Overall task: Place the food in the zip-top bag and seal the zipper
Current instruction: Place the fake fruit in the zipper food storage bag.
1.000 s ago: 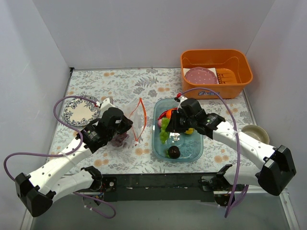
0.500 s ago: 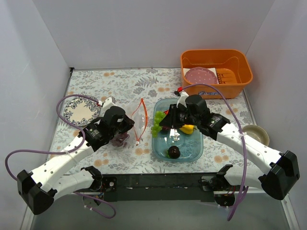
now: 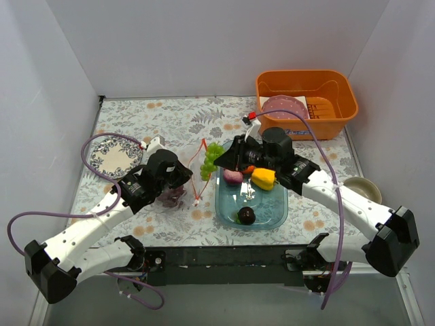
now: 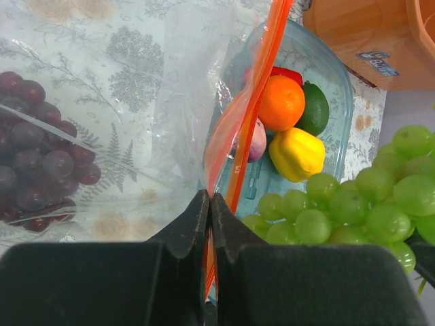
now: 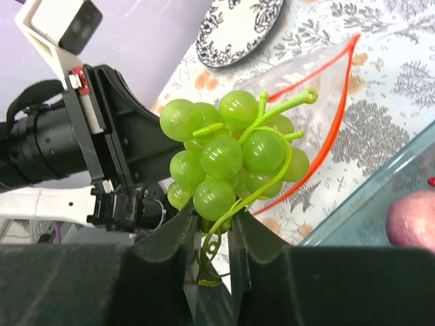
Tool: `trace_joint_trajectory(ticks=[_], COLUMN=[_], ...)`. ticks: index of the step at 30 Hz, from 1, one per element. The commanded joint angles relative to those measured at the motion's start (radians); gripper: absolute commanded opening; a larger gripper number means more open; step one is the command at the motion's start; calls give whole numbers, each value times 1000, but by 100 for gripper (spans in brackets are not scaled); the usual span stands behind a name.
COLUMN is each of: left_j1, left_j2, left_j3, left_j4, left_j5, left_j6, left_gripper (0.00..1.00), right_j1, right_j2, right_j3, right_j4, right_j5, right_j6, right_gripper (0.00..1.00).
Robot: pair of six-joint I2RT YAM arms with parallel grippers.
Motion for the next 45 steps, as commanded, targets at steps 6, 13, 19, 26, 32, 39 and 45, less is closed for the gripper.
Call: trace_joint_trajectory(ticks=[6,13,19,26,32,39,45], left_j1=[4,4,4,4,4,4,4], left_j2=[-33,-39,-48,-63,-74,-77,-63], left_j3=[54,80,74,74,84,77,86], left_j4=[27,1,-3,-6,-26,-29,-21], left_j5=[44,18,24,18,-8,-25,-30], left_j6=[17,19,25,20,28,28,39], left_gripper=[0,0,0,0,0,0,0], right_j1=[16,46,60,60,59,56,54], right_j2=[143,241,335,425,354,131,-67], right_j3=[5,29,175,291,195,42,-110], right_j4=[144,120,-6,-72,-66,-129,-198], right_j5=[-47,-84,-81,-79,-29,181,390], right_j6=[30,29,-40,-82,-66,-54,6], right_gripper=[4,5,12,35,73,74,75])
